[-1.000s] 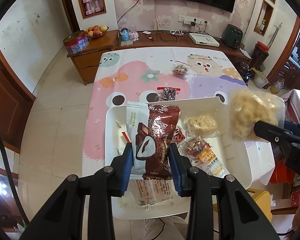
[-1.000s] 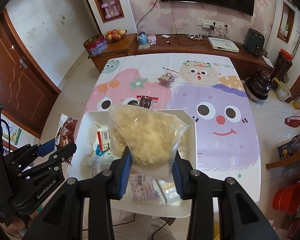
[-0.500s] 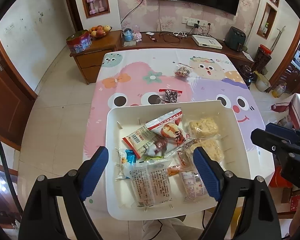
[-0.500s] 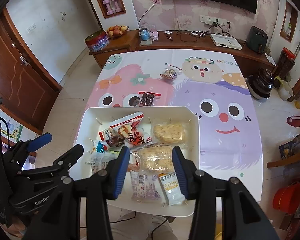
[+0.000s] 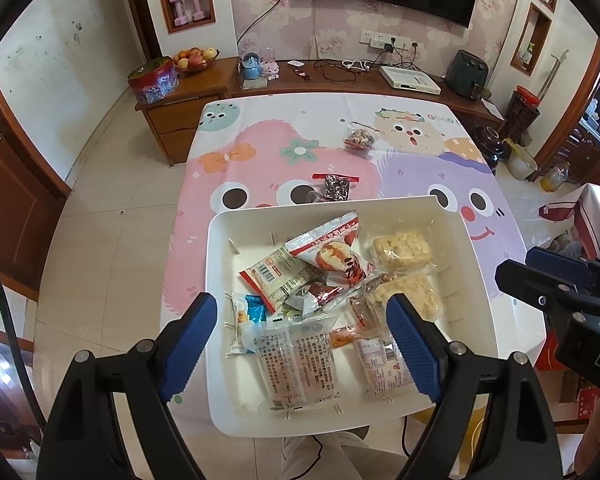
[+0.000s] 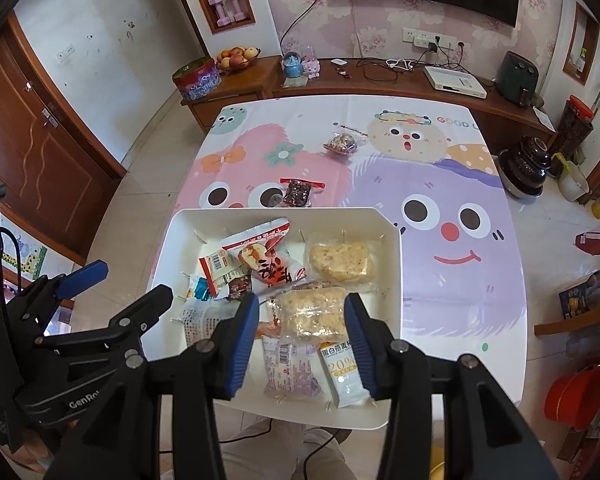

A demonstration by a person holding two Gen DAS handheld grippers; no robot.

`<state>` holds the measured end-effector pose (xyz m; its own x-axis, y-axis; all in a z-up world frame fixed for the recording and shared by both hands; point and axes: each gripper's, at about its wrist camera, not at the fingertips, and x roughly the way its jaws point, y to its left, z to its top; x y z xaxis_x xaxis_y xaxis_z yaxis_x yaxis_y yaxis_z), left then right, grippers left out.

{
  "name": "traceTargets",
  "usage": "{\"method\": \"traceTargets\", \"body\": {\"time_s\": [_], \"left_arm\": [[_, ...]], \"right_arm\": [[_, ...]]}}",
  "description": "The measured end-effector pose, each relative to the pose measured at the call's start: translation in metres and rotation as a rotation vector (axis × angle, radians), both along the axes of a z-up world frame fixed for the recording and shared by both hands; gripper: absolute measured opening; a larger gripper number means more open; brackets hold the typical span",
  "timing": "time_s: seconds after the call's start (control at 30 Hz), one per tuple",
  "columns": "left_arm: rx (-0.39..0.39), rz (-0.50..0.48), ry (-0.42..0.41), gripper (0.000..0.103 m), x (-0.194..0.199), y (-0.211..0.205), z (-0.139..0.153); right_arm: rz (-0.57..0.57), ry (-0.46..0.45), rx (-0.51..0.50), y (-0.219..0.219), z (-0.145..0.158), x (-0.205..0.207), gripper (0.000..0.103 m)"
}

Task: Organize snacks
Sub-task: 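Move both tools back toward the last two packets on the cloth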

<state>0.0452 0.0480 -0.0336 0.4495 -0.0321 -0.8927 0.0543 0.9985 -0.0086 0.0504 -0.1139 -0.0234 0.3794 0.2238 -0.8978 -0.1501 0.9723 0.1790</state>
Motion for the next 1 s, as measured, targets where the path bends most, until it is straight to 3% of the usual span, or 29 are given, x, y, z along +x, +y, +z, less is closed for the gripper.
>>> {"method": "traceTargets", "body": {"time_s": [0.53, 0.8, 1.0], "left_arm": [[0.005, -0.001, 0.007, 0.086, 0.016, 0.007, -0.001], [-0.004, -0.014, -0.020, 0.086, 0.062, 0.019, 0.009], [-0.011, -0.078, -0.027, 0.086, 0.106, 0.005, 0.006]], "right_arm": [[-0.016, 0.013, 0.000, -0.001, -0.005, 0.013, 0.045], [-0.051, -0.018, -0.002, -0.004, 0.002, 0.043, 0.045], [-0.073, -0.071, -0.026, -0.007, 0.018, 0.086, 0.045]]}}
